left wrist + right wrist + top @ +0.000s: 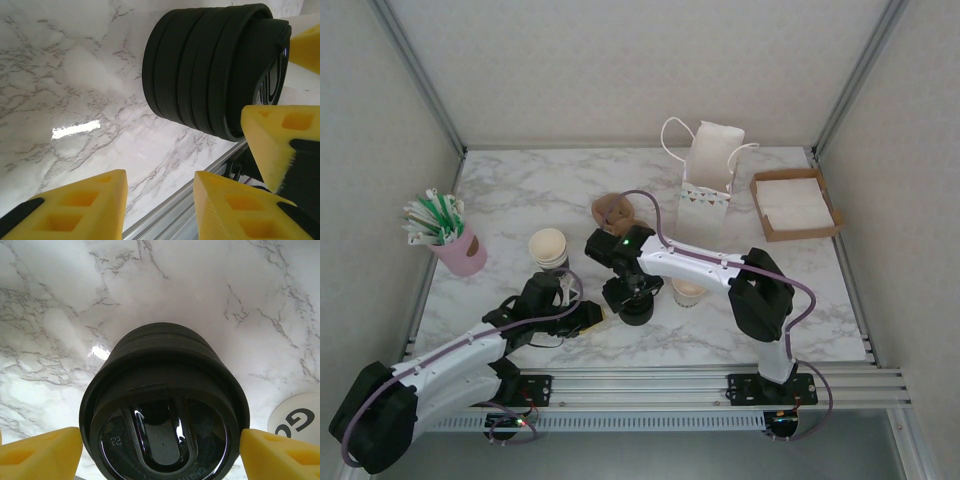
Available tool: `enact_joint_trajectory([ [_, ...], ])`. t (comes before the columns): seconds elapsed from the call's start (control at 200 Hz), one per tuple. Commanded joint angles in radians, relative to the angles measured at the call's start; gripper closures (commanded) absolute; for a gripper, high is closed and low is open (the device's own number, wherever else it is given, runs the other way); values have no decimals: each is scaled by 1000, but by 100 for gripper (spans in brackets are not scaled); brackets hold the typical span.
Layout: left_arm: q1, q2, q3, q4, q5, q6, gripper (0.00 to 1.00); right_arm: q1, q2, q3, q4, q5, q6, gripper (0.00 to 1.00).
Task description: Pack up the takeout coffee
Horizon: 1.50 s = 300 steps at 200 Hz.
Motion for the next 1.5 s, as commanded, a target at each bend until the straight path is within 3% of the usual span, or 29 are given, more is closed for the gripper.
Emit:
enact_joint_trajectory([
  [0.0, 10, 6, -15, 16, 17, 25, 62, 9, 20, 27, -13, -20, 1, 18],
  [0.38, 16, 29, -18, 43, 20, 24, 62, 6, 30, 20, -1, -34, 7, 24],
  [0.646, 31, 60, -63, 196, 60, -40, 63, 7, 2, 19, 8, -40, 20, 29],
  [1.051, 40, 165, -94, 377, 105, -81, 60, 4, -27, 28, 12, -88, 34, 30],
  [1.497, 52, 207, -112, 435, 115, -77, 55, -1, -31, 31, 16, -126, 45, 32],
])
